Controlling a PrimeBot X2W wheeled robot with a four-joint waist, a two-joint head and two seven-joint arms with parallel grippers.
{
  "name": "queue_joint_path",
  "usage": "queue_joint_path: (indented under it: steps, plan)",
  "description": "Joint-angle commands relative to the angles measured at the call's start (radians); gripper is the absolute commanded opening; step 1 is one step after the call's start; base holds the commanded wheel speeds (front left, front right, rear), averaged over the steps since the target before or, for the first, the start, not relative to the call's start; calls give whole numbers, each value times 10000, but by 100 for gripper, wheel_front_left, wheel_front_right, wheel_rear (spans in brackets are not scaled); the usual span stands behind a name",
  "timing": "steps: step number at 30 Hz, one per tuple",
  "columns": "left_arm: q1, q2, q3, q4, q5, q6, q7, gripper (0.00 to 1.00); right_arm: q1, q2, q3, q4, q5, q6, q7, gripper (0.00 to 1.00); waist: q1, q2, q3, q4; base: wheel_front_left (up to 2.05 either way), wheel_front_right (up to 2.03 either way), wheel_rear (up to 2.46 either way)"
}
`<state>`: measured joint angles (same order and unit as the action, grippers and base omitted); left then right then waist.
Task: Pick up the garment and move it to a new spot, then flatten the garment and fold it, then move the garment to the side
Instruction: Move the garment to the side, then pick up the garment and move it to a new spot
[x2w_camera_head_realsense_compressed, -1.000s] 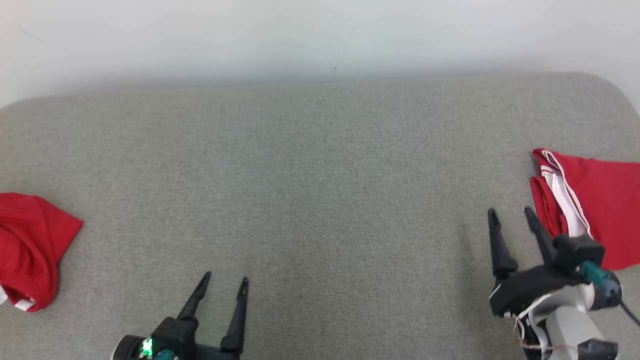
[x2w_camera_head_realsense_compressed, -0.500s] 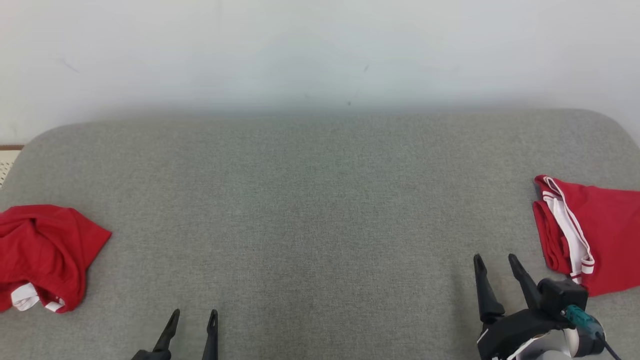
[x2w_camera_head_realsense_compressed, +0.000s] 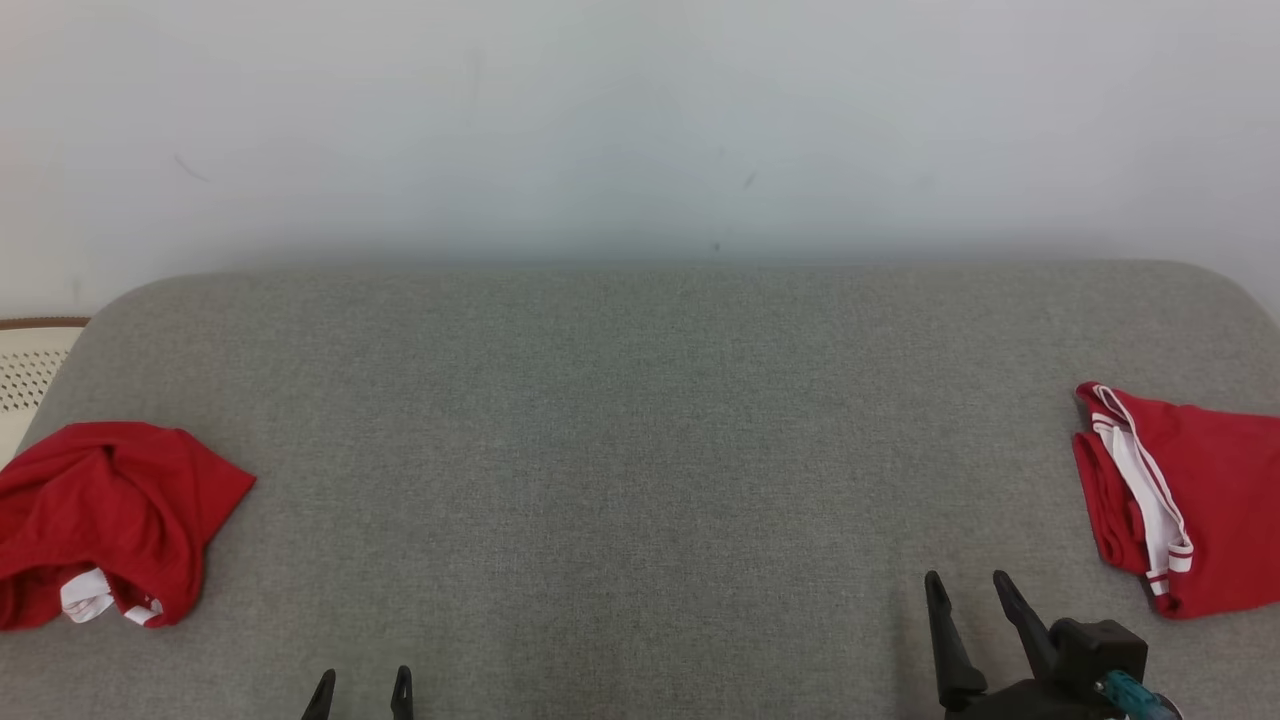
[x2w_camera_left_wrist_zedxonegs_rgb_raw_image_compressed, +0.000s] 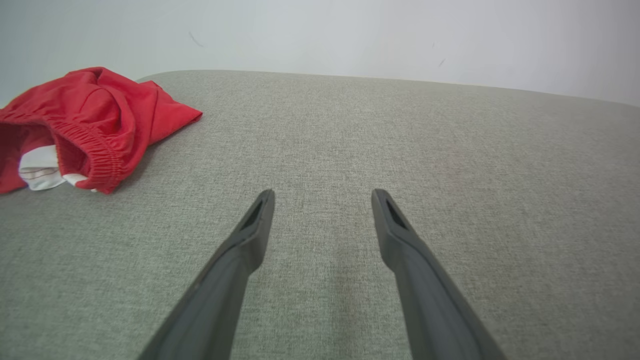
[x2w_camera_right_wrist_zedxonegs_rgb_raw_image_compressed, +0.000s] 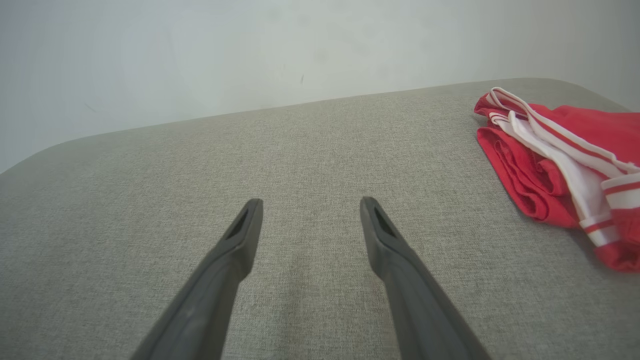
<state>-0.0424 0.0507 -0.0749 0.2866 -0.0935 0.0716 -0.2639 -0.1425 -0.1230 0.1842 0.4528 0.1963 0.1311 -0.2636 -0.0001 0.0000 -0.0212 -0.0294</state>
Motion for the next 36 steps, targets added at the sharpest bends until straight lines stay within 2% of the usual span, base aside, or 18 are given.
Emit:
queue_joint_path:
  steps: [1,15,36]
  plan:
    - [152,6,50,24,-3,24,-5,100,211,55,-132,-100,-167,-9,1,100,1,0,-77,42,0,0,0]
    - [534,4,322,-17,15,30,-4,100,861,187,-513,-724,-840,-9,-1,100,1,0,-459,-49,0,0,0]
    - [659,5,321,2,-84,74,-4,100,962,144,-423,-740,-659,-9,1,100,1,0,-607,64,0,0,0]
